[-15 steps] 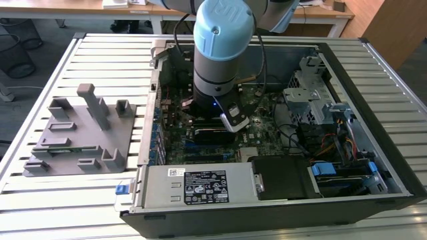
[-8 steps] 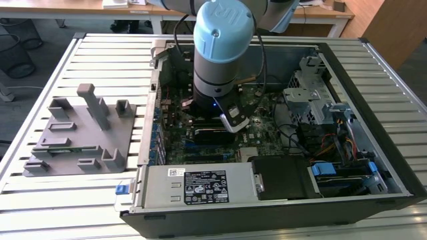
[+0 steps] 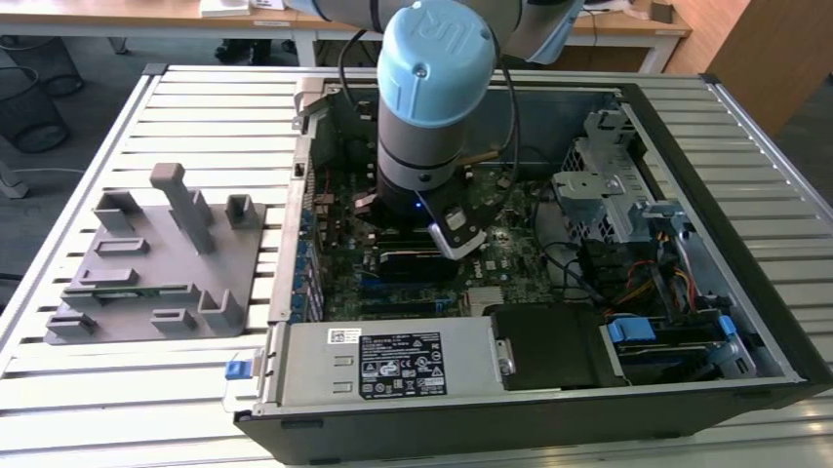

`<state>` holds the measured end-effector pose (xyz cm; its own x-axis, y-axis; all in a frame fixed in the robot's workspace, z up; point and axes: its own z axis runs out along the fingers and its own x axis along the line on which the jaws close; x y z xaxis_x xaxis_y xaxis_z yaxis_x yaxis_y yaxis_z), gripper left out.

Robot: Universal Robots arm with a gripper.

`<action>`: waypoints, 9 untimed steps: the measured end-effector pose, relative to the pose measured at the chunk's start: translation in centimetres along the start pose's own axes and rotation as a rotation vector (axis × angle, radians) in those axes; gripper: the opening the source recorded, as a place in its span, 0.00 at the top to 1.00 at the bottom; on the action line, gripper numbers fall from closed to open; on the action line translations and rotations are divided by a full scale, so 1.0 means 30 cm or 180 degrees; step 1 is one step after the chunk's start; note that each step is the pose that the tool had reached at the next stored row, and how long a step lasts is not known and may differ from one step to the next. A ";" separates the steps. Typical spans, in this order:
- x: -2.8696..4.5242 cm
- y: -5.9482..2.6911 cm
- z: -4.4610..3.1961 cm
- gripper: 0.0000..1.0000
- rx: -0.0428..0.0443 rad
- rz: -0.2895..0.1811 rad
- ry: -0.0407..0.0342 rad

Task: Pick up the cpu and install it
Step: 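Install the second cpu locking lever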

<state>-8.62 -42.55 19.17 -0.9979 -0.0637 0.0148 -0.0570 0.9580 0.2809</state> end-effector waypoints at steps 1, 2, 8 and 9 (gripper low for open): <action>0.000 0.000 0.001 0.89 -0.0008 0.0000 -0.0001; 0.001 0.000 0.001 0.89 -0.0015 -0.0001 -0.0001; 0.005 -0.002 0.007 0.89 -0.0040 -0.0002 -0.0002; 0.006 -0.002 0.008 0.89 -0.0041 -0.0001 -0.0002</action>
<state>-8.80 -42.55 18.94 -0.9979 -0.0639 0.0139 -0.0570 0.9544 0.2931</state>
